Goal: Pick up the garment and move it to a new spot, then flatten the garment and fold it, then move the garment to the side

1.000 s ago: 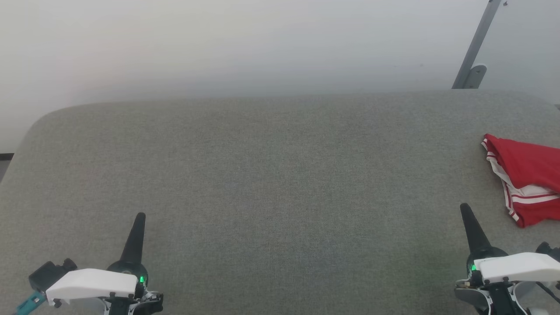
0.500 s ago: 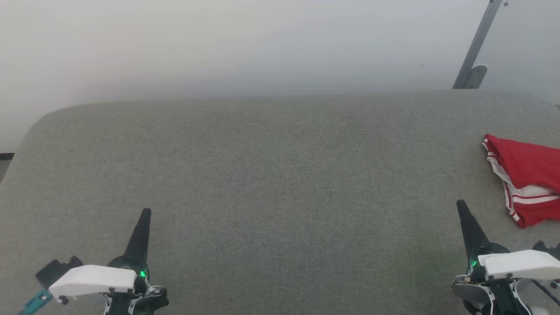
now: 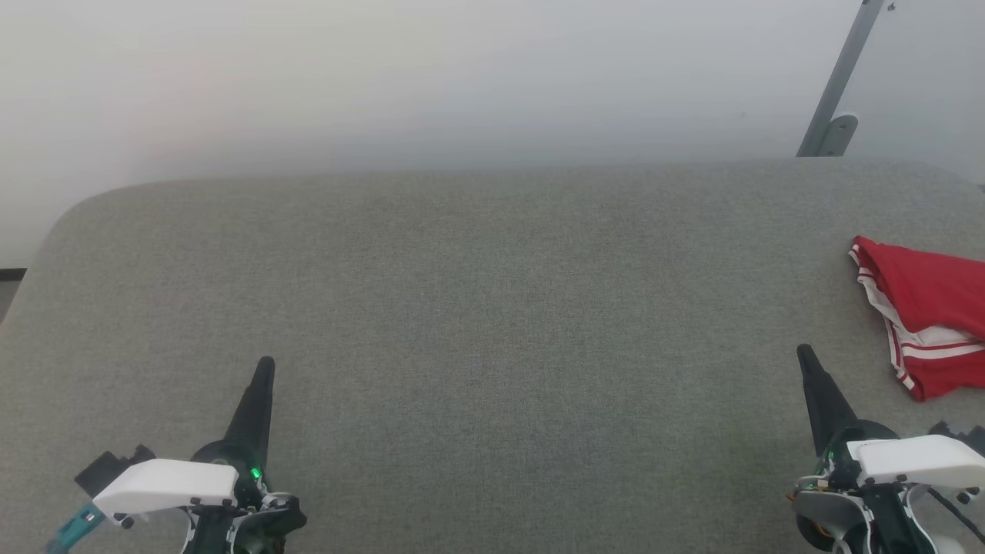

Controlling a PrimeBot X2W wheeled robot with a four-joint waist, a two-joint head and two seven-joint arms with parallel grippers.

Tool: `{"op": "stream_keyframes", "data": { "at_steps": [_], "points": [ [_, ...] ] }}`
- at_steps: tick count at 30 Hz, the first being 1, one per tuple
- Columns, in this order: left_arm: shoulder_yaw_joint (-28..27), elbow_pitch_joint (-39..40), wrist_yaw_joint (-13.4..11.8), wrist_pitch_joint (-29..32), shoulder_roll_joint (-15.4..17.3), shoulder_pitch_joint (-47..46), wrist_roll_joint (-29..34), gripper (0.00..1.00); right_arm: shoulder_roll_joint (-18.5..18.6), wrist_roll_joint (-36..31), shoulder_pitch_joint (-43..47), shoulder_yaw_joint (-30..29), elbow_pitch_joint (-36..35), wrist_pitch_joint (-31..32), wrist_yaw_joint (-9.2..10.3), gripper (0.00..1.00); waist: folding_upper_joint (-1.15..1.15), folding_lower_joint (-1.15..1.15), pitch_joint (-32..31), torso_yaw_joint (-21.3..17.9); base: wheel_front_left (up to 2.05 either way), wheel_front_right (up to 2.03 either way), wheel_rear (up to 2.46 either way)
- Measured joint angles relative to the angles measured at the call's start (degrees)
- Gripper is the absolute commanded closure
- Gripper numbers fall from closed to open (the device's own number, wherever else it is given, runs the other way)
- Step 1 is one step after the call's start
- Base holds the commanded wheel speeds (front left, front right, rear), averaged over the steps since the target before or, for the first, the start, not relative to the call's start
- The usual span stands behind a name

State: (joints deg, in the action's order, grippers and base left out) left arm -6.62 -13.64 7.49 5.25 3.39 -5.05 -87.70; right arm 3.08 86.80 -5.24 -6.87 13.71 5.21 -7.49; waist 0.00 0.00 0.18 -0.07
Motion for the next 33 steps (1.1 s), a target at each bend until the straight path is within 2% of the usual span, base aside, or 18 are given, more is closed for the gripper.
{"op": "stream_keyframes", "data": {
  "at_steps": [13,33],
  "points": [
    [0.08,-0.45,0.00,1.31,-0.49,-0.88,-4.58,1.00,-0.09,5.35,-0.77,0.33,0.25,1.30,0.01,1.00,0.00,0.00,0.00,0.07,0.00,0.00,0.00],
    [0.10,-0.46,0.00,1.31,-0.53,-0.90,-4.60,1.00,-0.10,5.49,-0.85,0.35,0.26,1.35,0.00,1.00,0.00,0.00,0.00,0.07,0.00,0.00,0.00]
  ]
}}
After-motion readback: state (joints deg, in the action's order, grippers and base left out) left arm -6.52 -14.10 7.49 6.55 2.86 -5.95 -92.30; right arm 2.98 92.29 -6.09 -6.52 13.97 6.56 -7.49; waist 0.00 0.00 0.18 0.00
